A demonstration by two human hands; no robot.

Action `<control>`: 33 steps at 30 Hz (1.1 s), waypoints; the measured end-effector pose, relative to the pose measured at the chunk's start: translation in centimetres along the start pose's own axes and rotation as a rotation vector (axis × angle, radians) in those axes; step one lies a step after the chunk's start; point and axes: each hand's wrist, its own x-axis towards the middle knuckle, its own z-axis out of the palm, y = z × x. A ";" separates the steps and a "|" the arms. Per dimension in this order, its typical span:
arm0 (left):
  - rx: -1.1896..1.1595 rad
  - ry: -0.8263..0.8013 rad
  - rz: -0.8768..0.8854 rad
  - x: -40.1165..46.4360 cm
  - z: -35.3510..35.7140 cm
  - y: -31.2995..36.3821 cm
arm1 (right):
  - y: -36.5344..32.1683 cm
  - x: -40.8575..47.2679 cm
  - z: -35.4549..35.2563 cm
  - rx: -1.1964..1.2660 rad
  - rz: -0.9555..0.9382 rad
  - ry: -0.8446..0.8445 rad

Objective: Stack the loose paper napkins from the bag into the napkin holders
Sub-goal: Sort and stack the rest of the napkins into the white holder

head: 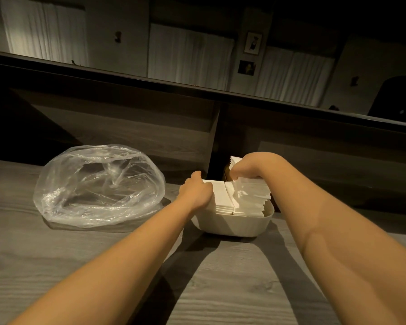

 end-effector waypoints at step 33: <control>-0.146 -0.032 0.009 0.1 -0.8 -0.6 | -1.6 -0.1 -0.2 0.059 -0.062 0.081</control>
